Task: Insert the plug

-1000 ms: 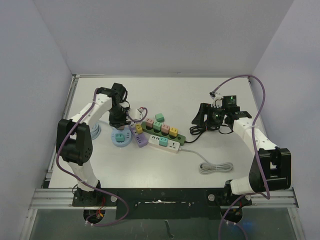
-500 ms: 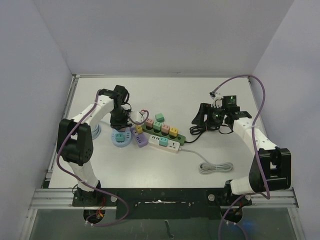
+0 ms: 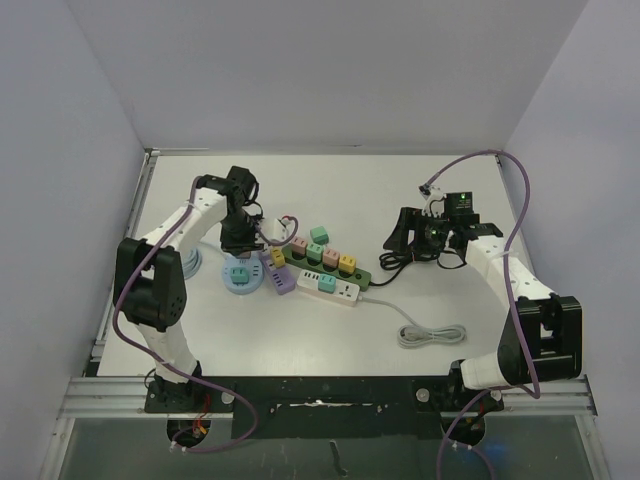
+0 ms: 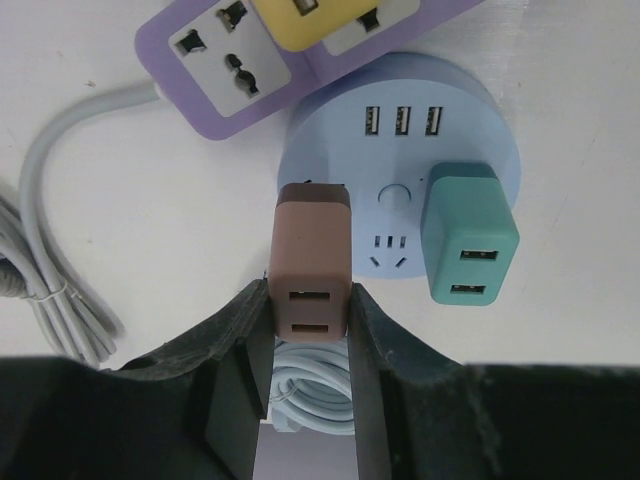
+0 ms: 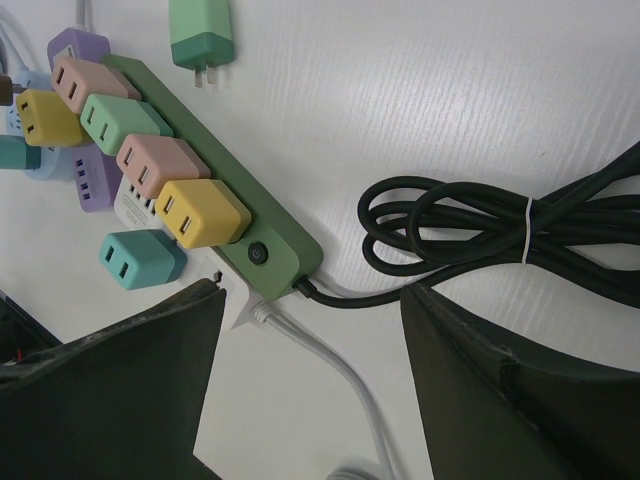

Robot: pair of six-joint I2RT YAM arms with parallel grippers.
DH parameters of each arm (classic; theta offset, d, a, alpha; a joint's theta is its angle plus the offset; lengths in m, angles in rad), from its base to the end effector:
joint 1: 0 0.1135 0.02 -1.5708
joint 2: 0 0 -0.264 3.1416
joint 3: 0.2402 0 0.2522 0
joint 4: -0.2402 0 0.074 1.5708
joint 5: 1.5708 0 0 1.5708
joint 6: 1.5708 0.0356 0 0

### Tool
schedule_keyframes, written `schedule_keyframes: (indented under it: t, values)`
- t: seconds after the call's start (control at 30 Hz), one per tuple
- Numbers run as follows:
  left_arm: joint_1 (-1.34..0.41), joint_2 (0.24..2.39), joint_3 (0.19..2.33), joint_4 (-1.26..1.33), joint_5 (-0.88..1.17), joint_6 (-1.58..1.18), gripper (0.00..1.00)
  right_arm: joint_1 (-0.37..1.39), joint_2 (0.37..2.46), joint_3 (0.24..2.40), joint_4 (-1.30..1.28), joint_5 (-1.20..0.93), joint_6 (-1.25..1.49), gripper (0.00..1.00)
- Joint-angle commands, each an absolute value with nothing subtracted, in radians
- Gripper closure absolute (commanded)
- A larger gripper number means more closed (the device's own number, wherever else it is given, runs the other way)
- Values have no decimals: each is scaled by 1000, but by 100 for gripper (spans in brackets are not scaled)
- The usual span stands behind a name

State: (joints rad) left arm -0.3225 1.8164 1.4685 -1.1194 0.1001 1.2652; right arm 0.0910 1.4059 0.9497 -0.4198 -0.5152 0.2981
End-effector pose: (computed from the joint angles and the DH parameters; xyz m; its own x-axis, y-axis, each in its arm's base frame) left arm 0.3273 -0.1131 0.2336 0.0263 0.9917 -0.1259 0.9975 -0.0177 0.0686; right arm 0.2874 0.0438 0.2392 -0.8468 0.1794 -0.5008 -0.1512 0.8215 0.5498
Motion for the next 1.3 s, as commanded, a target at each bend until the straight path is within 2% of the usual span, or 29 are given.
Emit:
schedule_keyframes:
  t: [0.0, 0.53, 1.27]
  values:
    - [-318, 1807, 1532, -1136, 79, 1281, 100, 84, 1381, 947, -382, -524, 295, 28]
    - [-330, 1799, 1423, -1120, 72, 1276, 100, 85, 1375, 943, -393, -521, 289, 28]
    - [-349, 1847, 1419, -1056, 125, 1232, 100, 77, 1370, 934, -396, -508, 278, 28]
